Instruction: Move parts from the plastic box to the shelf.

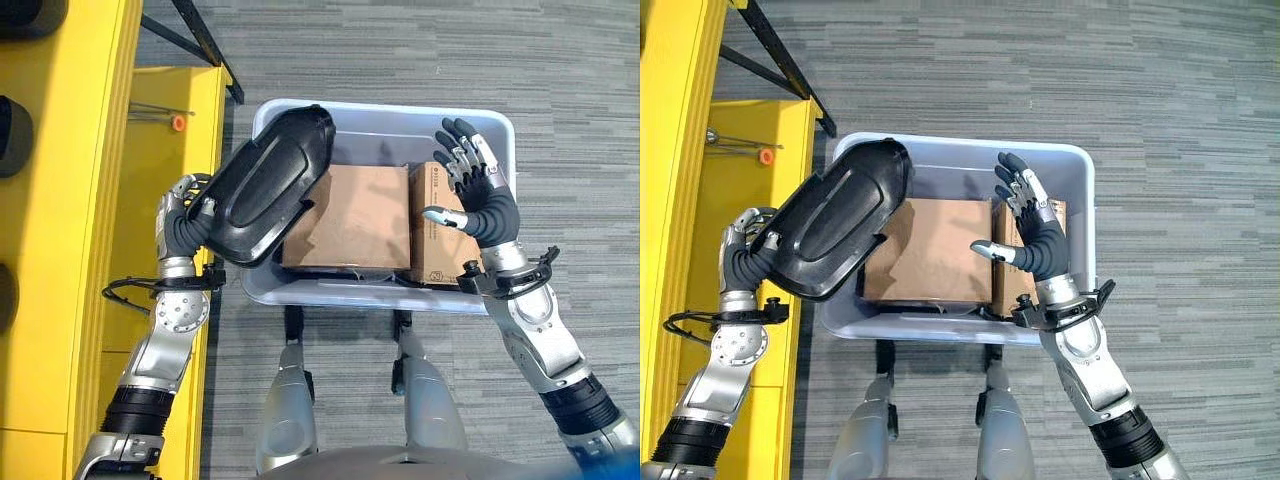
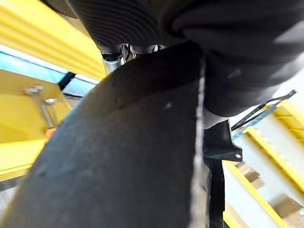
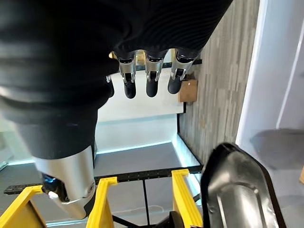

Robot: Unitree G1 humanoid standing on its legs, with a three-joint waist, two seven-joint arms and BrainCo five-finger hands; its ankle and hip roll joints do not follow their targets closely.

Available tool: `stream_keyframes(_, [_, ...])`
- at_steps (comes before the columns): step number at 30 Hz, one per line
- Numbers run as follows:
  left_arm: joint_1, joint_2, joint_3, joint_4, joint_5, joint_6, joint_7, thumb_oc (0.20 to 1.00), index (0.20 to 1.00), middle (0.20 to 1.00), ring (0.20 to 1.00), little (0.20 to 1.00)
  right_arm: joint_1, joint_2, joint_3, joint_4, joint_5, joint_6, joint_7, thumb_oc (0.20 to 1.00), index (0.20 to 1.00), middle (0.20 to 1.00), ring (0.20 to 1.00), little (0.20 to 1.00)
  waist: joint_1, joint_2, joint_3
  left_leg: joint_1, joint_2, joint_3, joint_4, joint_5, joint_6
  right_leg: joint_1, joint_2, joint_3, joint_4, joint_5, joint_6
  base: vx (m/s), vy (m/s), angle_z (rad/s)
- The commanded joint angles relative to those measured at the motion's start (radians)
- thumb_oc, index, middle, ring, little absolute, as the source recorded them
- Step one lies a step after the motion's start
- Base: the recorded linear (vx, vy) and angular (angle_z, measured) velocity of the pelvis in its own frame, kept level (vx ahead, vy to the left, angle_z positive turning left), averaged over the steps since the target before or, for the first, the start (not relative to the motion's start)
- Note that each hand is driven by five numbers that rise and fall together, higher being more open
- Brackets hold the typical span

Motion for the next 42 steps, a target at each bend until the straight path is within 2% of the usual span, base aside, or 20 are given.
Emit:
stream_keyframes(1, [-0.032,0.054,0.037,-0.064,-0.05,-0.12,-0.015,0.2,0.2,0.2,0.2,0.2,-0.006,0.006,-0.03,0.001,-0.006,-0.031,0.019,1.0,1.0,1.0,1.0,1.0,-0.011,-0.021,-0.067,0.077,-0.026,-0.015,0.013,-0.057,0.028,0.109,-0.006,0.007,0.024,-0.059,0.057,0.0,0.0,0.0])
stream_keyframes(7, [0.046,0.028,0.03,-0.129,-0.24,-0.174,-0.118,0.2,0.2,0.2,0.2,0.2,0.037,0.005,-0.041,0.004,0.005,-0.025,0.039,1.0,1.0,1.0,1.0,1.0,-0.009,-0.013,-0.108,0.127,-0.009,-0.008,0.014,-0.061,0.025,0.156,0.004,0.01,0.023,-0.071,0.052,0.04,-0.047,-0.09])
stream_keyframes(11, [0.139,0.009,0.011,-0.175,-0.398,-0.181,-0.227,0.2,0.2,0.2,0.2,0.2,0.081,0.004,-0.053,0.016,0.022,-0.018,0.065,1.0,1.0,1.0,1.0,1.0,-0.002,-0.001,-0.147,0.188,0.03,-0.015,0.02,-0.056,0.013,0.216,0.035,-0.005,0.066,-0.129,0.033,0.04,-0.103,0.0])
stream_keyframes(14, [0.181,0.002,-0.004,-0.182,-0.432,-0.17,-0.273,0.2,0.2,0.2,0.2,0.2,0.091,-0.003,-0.05,0.023,0.027,-0.01,0.082,1.0,1.0,1.0,1.0,1.0,0.003,0.01,-0.166,0.21,0.058,-0.027,0.025,-0.046,0.003,0.249,0.06,-0.02,0.09,-0.168,0.018,0.01,-0.152,0.17])
stream_keyframes(15, [0.224,-0.004,-0.002,-0.198,-0.457,-0.163,-0.299,0.2,0.2,0.2,0.2,0.2,0.09,-0.005,-0.051,0.022,0.034,-0.01,0.086,1.0,1.0,1.0,1.0,1.0,0.012,0.019,-0.178,0.218,0.088,-0.045,0.029,-0.023,-0.01,0.271,0.091,-0.039,0.106,-0.2,0.001,-0.06,-0.337,0.3])
stream_keyframes(16, [0.261,-0.016,0.004,-0.206,-0.457,-0.156,-0.312,0.2,0.2,0.2,0.2,0.2,0.07,-0.006,-0.043,0.027,0.04,-0.012,0.092,1.0,1.0,1.0,1.0,1.0,0.035,0.028,-0.181,0.216,0.122,-0.075,0.038,0.026,-0.025,0.292,0.131,-0.06,0.12,-0.225,-0.021,-0.1,-0.357,0.28])
stream_keyframes(17, [0.271,-0.02,0.009,-0.209,-0.463,-0.153,-0.318,0.2,0.2,0.2,0.2,0.2,0.055,-0.007,-0.039,0.035,0.042,-0.016,0.09,1.0,1.0,1.0,1.0,1.0,0.039,0.034,-0.178,0.21,0.135,-0.094,0.031,0.058,-0.036,0.299,0.146,-0.075,0.123,-0.232,-0.029,-0.16,-0.325,0.3])
stream_keyframes(18, [0.275,-0.026,0.002,-0.206,-0.466,-0.15,-0.322,0.2,0.2,0.2,0.2,0.2,0.028,-0.009,-0.037,0.049,0.04,-0.02,0.078,1.0,1.0,1.0,1.0,1.0,0.059,0.045,-0.175,0.188,0.15,-0.126,0.021,0.118,-0.057,0.304,0.162,-0.1,0.122,-0.242,-0.042,-0.15,-0.19,0.48])
stream_keyframes(20, [0.266,-0.032,-0.01,-0.196,-0.477,-0.148,-0.328,0.2,0.2,0.2,0.2,0.2,0.009,-0.011,-0.038,0.064,0.032,-0.025,0.059,1.0,1.0,1.0,1.0,1.0,0.076,0.055,-0.169,0.139,0.146,-0.168,0.013,0.178,-0.075,0.31,0.158,-0.15,0.107,-0.243,-0.049,-0.16,-0.106,0.95])
stream_keyframes(21, [0.255,-0.035,-0.02,-0.185,-0.481,-0.148,-0.327,0.2,0.2,0.2,0.2,0.2,0.007,-0.016,-0.044,0.065,0.026,-0.028,0.049,1.0,1.0,1.0,1.0,1.0,0.071,0.058,-0.162,0.107,0.137,-0.169,0.017,0.209,-0.072,0.311,0.146,-0.184,0.104,-0.241,-0.051,-0.16,-0.028,1.42])
stream_keyframes(24, [0.248,-0.049,-0.027,-0.161,-0.483,-0.147,-0.333,0.2,0.2,0.2,0.2,0.2,0.007,-0.038,-0.044,0.056,0.012,-0.022,0.051,1.0,1.0,1.0,1.0,1.0,0.065,0.044,-0.149,0.1,0.1,-0.12,0.097,0.141,-0.037,0.293,0.1,-0.231,0.089,-0.208,-0.051,-0.2,-0.015,1.57])
stream_keyframes(26, [0.244,-0.062,-0.025,-0.155,-0.48,-0.146,-0.342,0.2,0.2,0.2,0.2,0.2,0.012,-0.04,-0.041,0.058,0.006,-0.017,0.058,1.0,1.0,1.0,1.0,1.0,0.056,0.032,-0.156,0.144,0.09,-0.064,0.22,0.047,-0.01,0.281,0.062,-0.281,0.056,-0.176,-0.056,-0.23,-0.034,0.6])
stream_keyframes(28, [0.244,-0.064,-0.022,-0.156,-0.477,-0.143,-0.344,0.2,0.2,0.2,0.2,0.2,0.016,-0.037,-0.04,0.063,0.004,-0.015,0.06,1.0,1.0,1.0,1.0,1.0,0.049,0.034,-0.165,0.172,0.089,-0.054,0.248,0.03,-0.009,0.282,0.056,-0.303,0.048,-0.168,-0.057,-0.09,0.007,0.96])
stream_keyframes(29, [0.232,-0.068,-0.02,-0.157,-0.47,-0.142,-0.341,0.2,0.2,0.2,0.2,0.2,0.021,-0.032,-0.039,0.062,0.002,-0.012,0.059,1.0,1.0,1.0,1.0,1.0,0.032,0.037,-0.179,0.231,0.112,-0.005,0.302,0.032,-0.01,0.278,0.042,-0.352,0.056,-0.165,-0.065,-0.06,0.056,1.08])
stream_keyframes(30, [0.223,-0.064,-0.016,-0.158,-0.455,-0.142,-0.336,0.2,0.2,0.2,0.2,0.2,0.024,-0.03,-0.043,0.066,0.0,-0.009,0.058,1.0,1.0,1.0,1.0,1.0,0.023,0.04,-0.188,0.263,0.121,0.014,0.314,0.032,-0.015,0.277,0.033,-0.385,0.058,-0.164,-0.064,-0.07,0.086,0.84])
stream_keyframes(32, [0.218,-0.066,-0.01,-0.157,-0.438,-0.14,-0.331,0.2,0.2,0.2,0.2,0.2,0.04,-0.025,-0.058,0.068,-0.007,-0.001,0.056,1.0,1.0,1.0,1.0,1.0,0.002,0.067,-0.212,0.339,0.119,0.019,0.249,0.0,-0.033,0.287,0.026,-0.419,0.063,-0.176,-0.046,0.03,0.133,1.13])
stream_keyframes(34, [0.221,-0.07,-0.011,-0.158,-0.418,-0.135,-0.328,0.2,0.2,0.2,0.2,0.2,0.053,-0.026,-0.073,0.061,-0.003,-0.002,0.052,1.0,1.0,1.0,1.0,1.0,-0.002,0.075,-0.214,0.334,0.111,0.032,0.204,-0.008,-0.032,0.297,0.017,-0.437,0.066,-0.17,-0.033,0.04,0.133,1.17])
stream_keyframes(35, [0.218,-0.073,-0.007,-0.158,-0.404,-0.139,-0.32,0.2,0.2,0.2,0.2,0.2,0.065,-0.029,-0.088,0.057,-0.009,-0.002,0.048,1.0,1.0,1.0,1.0,1.0,-0.008,0.078,-0.219,0.336,0.105,0.075,0.147,-0.038,-0.036,0.305,-0.005,-0.451,0.073,-0.154,-0.021,0.01,0.172,0.79])
stream_keyframes(40, [0.227,-0.059,0.019,-0.154,-0.355,-0.139,-0.305,0.2,0.2,0.2,0.2,0.2,0.074,-0.02,-0.096,0.073,-0.015,0.004,0.047,1.0,1.0,1.0,1.0,1.0,0.012,0.08,-0.217,0.358,0.061,0.095,0.059,-0.095,-0.008,0.312,-0.057,-0.459,0.075,-0.105,0.015,-0.01,0.189,0.36])
stream_keyframes(42, [0.235,-0.049,0.043,-0.161,-0.339,-0.141,-0.295,0.2,0.2,0.2,0.2,0.2,0.073,-0.013,-0.095,0.086,-0.024,0.01,0.044,1.0,1.0,1.0,1.0,1.0,0.031,0.069,-0.206,0.344,0.016,0.077,0.038,-0.128,0.015,0.309,-0.096,-0.471,0.076,-0.07,0.039,-0.03,0.226,0.17])
